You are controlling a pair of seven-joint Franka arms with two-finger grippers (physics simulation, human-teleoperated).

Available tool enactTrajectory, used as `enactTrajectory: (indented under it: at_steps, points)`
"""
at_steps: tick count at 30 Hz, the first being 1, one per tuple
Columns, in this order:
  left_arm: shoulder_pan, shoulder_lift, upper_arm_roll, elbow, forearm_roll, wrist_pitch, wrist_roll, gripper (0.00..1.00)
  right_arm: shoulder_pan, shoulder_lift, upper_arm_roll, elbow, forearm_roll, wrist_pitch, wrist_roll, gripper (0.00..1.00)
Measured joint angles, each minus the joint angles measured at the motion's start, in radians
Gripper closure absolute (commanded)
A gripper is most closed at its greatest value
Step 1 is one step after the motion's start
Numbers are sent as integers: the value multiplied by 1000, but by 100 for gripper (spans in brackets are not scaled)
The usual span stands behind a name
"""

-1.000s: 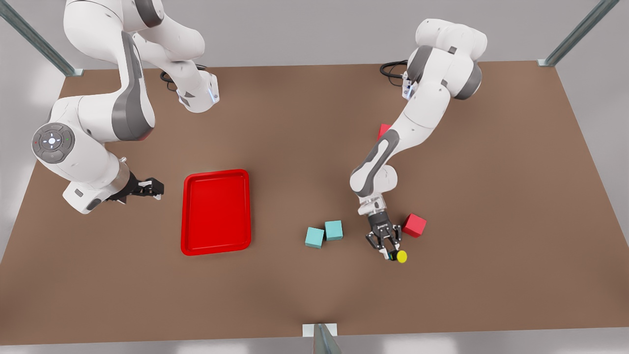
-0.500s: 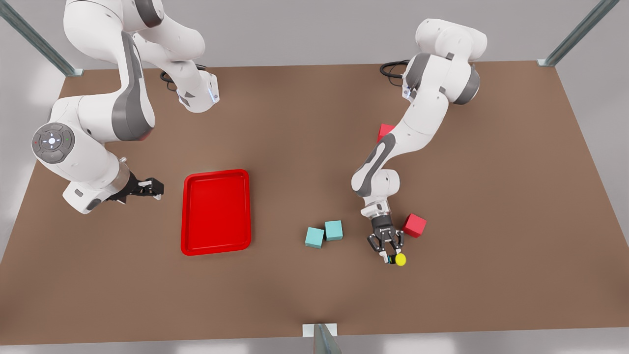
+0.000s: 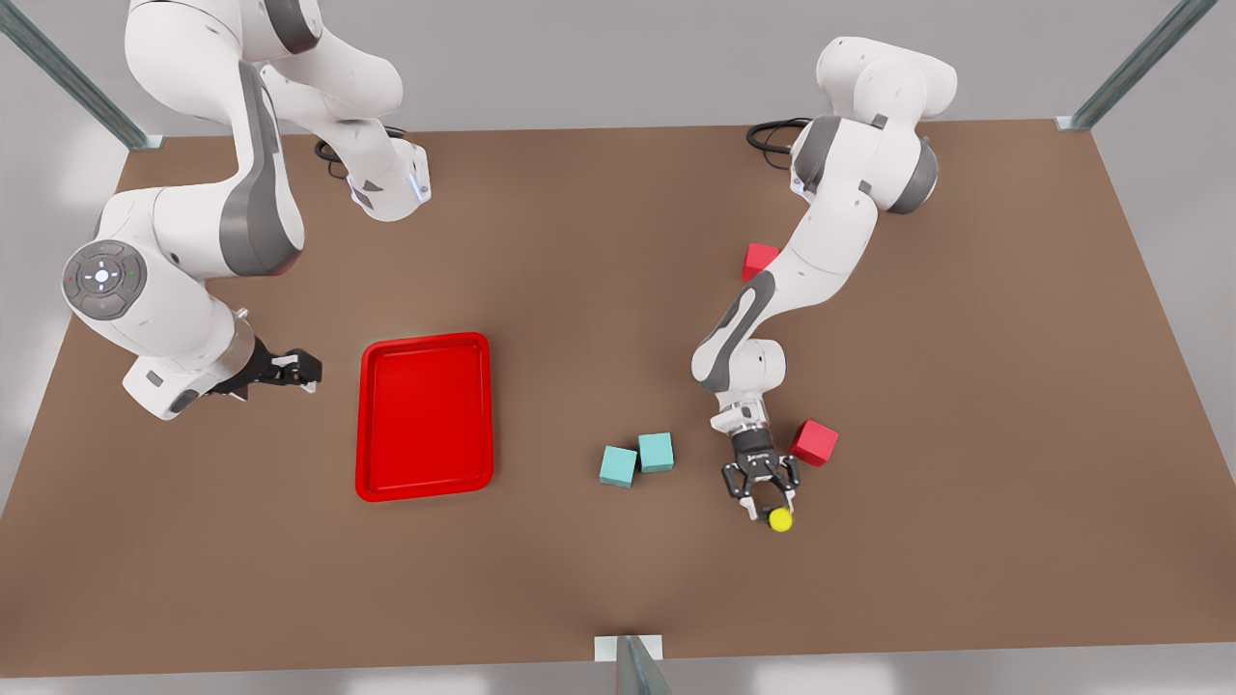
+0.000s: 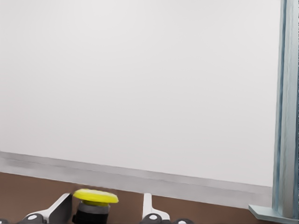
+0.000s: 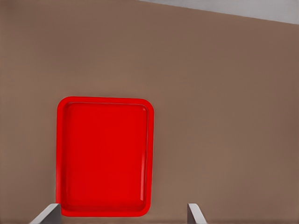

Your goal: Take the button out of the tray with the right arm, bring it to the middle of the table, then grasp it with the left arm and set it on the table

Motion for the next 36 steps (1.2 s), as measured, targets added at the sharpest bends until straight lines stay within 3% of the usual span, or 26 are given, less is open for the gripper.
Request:
enactTrajectory:
  at_steps: [16, 21, 25, 27, 29, 30, 32, 36]
  points:
    - [4, -49, 28, -23, 24, 1, 0, 3, 6, 7, 0, 12, 0, 0, 0, 0]
    - [4, -242, 61, -165, 24, 115, 3, 3, 12, 8, 1, 13, -13, 0, 0, 0]
    - [2, -506, 231, -209, -113, 500, 43, 0, 11, 8, 1, 14, -17, 1, 0, 0]
    - [-13, -517, 269, -167, -349, 708, 65, 0, 11, 8, 1, 14, -18, 1, 0, 0]
    - [-116, -493, 261, -102, -810, 837, 85, 0, 10, 8, 2, 14, -18, 1, 0, 0]
    - [-147, -454, 194, 10, -1055, 838, 99, 0, 10, 8, 2, 14, -18, 0, 0, 0]
    - [-119, -397, 33, 198, -1491, 757, 177, 0, 10, 8, 1, 14, -19, 0, 0, 0]
    - [75, -386, -33, 498, -2111, 359, 542, 0, 6, 8, 1, 15, -19, 0, 0, 0]
